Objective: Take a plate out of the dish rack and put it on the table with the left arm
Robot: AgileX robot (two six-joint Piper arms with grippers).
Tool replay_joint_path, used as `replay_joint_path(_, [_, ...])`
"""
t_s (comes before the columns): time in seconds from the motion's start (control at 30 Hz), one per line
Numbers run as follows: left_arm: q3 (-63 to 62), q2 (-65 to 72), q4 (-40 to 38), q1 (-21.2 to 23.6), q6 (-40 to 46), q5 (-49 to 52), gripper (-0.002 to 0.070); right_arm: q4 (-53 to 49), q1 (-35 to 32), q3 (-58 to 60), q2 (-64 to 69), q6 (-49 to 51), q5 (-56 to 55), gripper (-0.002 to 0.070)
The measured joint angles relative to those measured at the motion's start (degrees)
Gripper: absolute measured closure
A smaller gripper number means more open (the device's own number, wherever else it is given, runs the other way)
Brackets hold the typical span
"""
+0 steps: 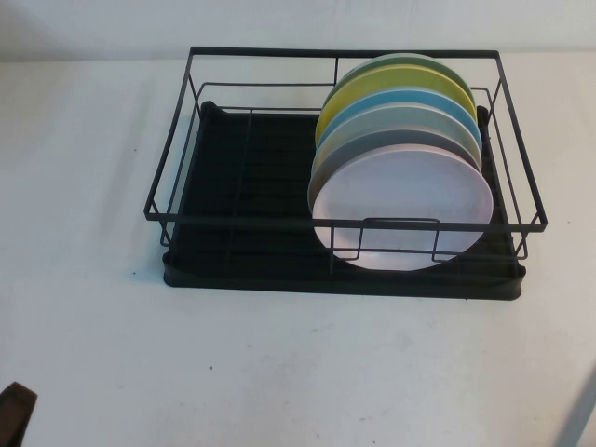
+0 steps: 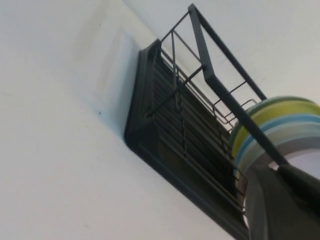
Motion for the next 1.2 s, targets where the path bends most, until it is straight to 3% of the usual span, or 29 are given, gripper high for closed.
replay_joint_path(0.23, [0.0,0.0,-2.58,0.0,-0.47,-7.23,0.0679,0.0,0.0,0.0,0.0,0.0,0.0,0.0694])
replay_joint_path(0.43, [-0.42,0.45,-3.86,0.0,3.64,-4.46,0.0679,0.0,0.0,0.0,0.0,0.0,0.0,0.0694])
replay_joint_path(0.63, [-12.11,12.57,-2.52,0.0,17.49,1.77,0.0679,0.0,0.0,0.0,0.0,0.0,0.0,0.0694])
replay_joint_path(0.9, [-38.69,34.9,6.22,0.0,49.63,31.64,0.0679,0.0,0.0,0.0,0.0,0.0,0.0,0.0694])
replay_joint_path(1.07, [-50.52,46.24,7.19,0.0,66.07,35.16,0.0674,0.0,0.0,0.0,0.0,0.0,0.0,0.0694])
replay_joint_path(1.2, [-58.59,55.54,5.59,0.0,72.41,36.53,0.0601,0.0,0.0,0.0,0.0,0.0,0.0,0.0694])
